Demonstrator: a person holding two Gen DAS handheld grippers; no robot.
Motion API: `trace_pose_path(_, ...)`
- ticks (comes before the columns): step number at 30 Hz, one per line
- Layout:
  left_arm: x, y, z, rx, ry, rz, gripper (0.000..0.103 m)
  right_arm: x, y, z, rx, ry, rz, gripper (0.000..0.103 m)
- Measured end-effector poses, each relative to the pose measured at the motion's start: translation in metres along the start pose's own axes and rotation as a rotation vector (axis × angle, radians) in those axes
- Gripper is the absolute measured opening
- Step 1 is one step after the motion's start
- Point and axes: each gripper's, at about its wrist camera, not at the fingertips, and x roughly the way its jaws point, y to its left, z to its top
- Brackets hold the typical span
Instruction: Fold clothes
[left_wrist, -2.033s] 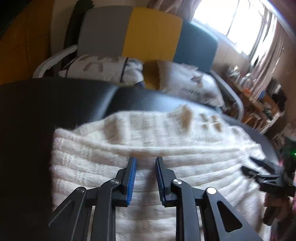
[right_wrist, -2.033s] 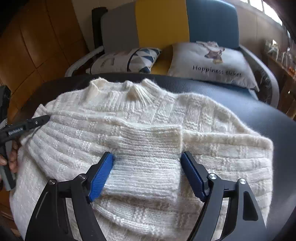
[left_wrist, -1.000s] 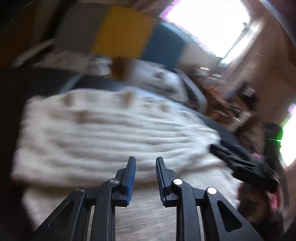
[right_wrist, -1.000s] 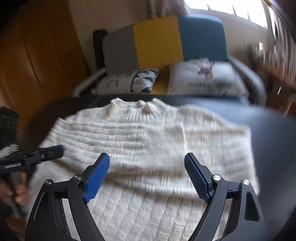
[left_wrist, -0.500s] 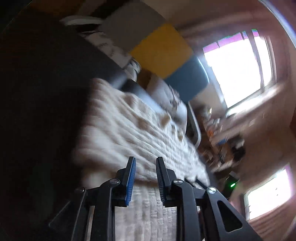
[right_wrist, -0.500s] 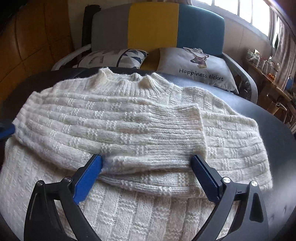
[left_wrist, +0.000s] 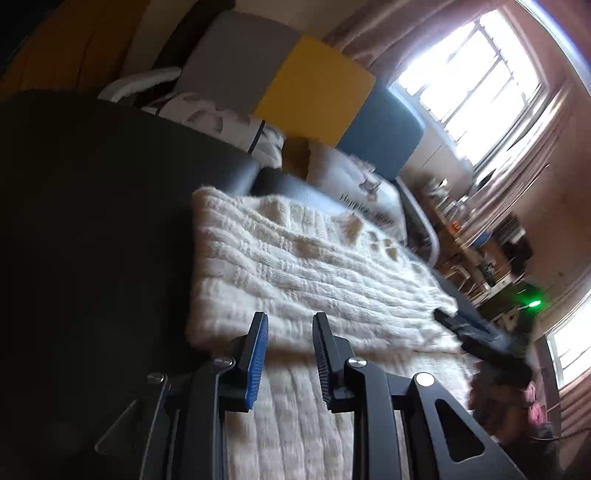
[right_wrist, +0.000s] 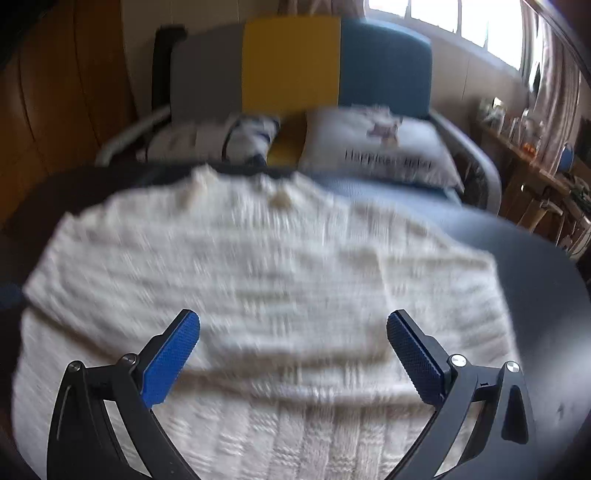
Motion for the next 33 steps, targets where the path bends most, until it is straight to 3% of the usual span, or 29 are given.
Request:
trace_pose_path(5,0.023,-0.004,0.008,0.029,0.035,0.087,0.023,0.039,0.016,-0.001,-0.064,0.158,-0.032,0.103)
trace_pose_path(9,0.027,-0.008,0.008,0.077,0.047,0.140,0.023,0.039,0.008,-0.012,-0.018,0.111,0.006,0.103)
trace_pose_path(11,0.019,-0.015,0.015,0.109,0.003,0.148,0.023,0.035,0.008,-0.011,-0.028,0.110,0.016,0.103)
trace_pose_path(16,0.017,-0.021,0.060,0.153,-0.062,0.145,0.023,0.017,0.001,0.019,-0.025,0.085,0.130,0.103)
trace_pose_path(20,0.054,-0.016,0.092,0.171,0.016,0.248,0.023,0.028,0.000,0.040,-0.057,0.126,0.234,0.103)
trace_pose_path(23,0.085,-0.003,0.093,0.188,0.117,0.303,0.023,0.060,-0.011,0.036,-0.036,0.219,0.193,0.103)
trace_pose_path(28,0.080,-0.014,0.087,0.245,0.071,0.339,0.023,0.062,-0.027,0.025,-0.039,0.194,0.213,0.103)
trace_pose_path(33,0.059,-0.059,0.084,0.372,-0.048,0.214,0.023,0.032,-0.045,0.036,-0.013,0.101,0.327,0.103)
